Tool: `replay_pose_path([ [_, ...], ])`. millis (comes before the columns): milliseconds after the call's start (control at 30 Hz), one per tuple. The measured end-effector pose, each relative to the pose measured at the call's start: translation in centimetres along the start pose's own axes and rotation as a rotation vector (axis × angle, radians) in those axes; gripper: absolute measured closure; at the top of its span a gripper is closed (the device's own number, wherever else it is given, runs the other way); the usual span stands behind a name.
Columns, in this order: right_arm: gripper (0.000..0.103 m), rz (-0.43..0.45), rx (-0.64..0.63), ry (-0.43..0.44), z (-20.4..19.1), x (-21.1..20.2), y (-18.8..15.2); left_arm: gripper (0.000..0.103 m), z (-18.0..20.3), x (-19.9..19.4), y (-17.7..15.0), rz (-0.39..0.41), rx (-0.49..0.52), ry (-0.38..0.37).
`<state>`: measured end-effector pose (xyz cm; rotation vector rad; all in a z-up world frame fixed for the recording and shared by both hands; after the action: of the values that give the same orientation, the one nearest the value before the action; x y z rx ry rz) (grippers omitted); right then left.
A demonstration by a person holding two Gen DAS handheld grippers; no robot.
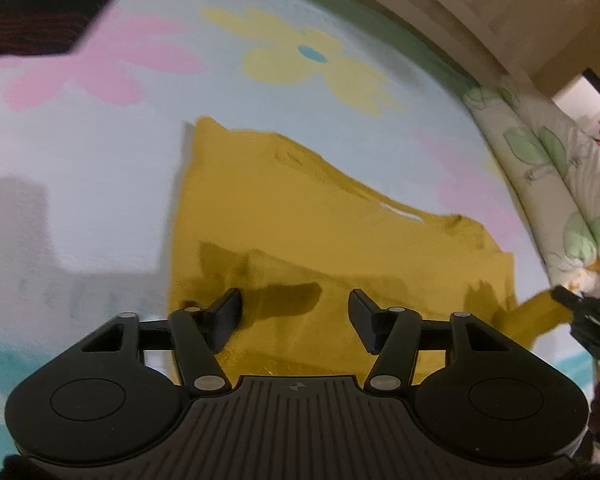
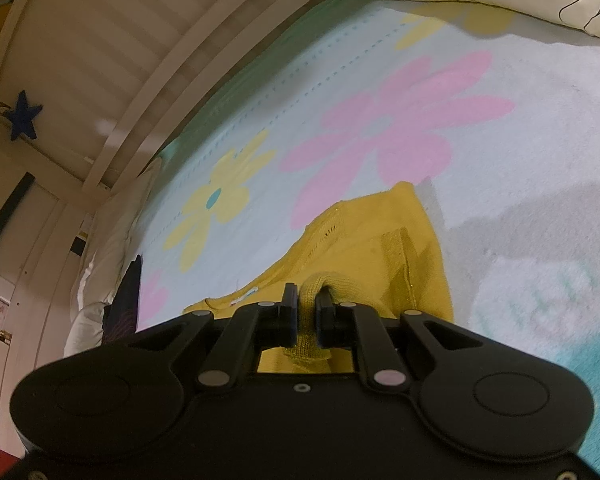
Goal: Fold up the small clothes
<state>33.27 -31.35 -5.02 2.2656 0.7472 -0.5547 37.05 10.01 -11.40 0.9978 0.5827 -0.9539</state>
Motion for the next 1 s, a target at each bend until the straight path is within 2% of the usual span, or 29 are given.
replay_pose_path([
  [33,0.084,-0.001,-0.002,0.0,0.0,0.0,0.0,0.097,0.2,0.1,-0.1,-0.001,-0.005,-0.021],
  [67,0.084,-0.002,-0.003,0.002,0.0,-0.1,-0.1,0.1,0.3,-0.1,-0.1,0.009,-0.018,-0.035],
  [167,0.084,-0.009,-0.009,0.014,-0.2,-0.3,-0.1,0.1,1.0,-1.3,0.4,0.047,-0.075,-0.137],
  [300,0.084,0.012,-0.005,0.032,-0.6,-1.0,0.5,0.1,0.8,-3.9,2.9,0.162,-0.168,-0.192],
  [367,0.084,0.031,0.01,0.049,-0.7,-0.9,1.2,0.1,0.1,-4.4,4.3,0.204,-0.212,-0.188],
  [500,0.084,0.044,0.025,0.048,-0.6,0.5,2.4,0.1,-0.7,-3.8,6.5,0.252,-0.223,-0.142],
  [600,0.084,0.048,0.031,0.025,0.0,2.1,3.1,0.1,-1.6,-2.5,7.6,0.266,-0.268,-0.124],
  [733,0.084,0.042,0.056,-0.012,1.6,4.2,3.5,0.099,-3.0,-0.3,7.8,0.241,-0.307,-0.088],
  [767,0.082,0.038,0.072,-0.014,2.1,4.7,3.5,0.095,-3.4,0.1,7.7,0.24,-0.322,-0.072],
  [800,0.081,0.03,0.09,-0.008,2.5,5.1,3.3,0.084,-3.8,0.6,7.5,0.226,-0.33,-0.058],
  [867,0.07,0.018,0.109,-0.027,3.2,5.5,3.0,0.064,-4.4,0.9,7.2,0.202,-0.317,-0.018],
  [933,0.045,0.022,0.087,-0.043,3.4,5.4,3.0,0.061,-4.8,0.3,7.5,0.228,-0.28,0.02],
  [1000,0.041,0.045,0.049,-0.06,3.3,4.6,3.4,0.061,-5.1,-0.9,7.8,0.269,-0.234,0.074],
])
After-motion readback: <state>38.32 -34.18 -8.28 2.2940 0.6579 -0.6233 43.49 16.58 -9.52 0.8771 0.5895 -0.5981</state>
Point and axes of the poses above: each gripper's, at about its wrist camera, not at the fingertips, and x roughly the way its jaws point, z to its right, y to its top, the point moved 8 cm from there along x, roughly the way its jaws point, and after that the axes turned 3 degrees about y, right-handed, at the moved point
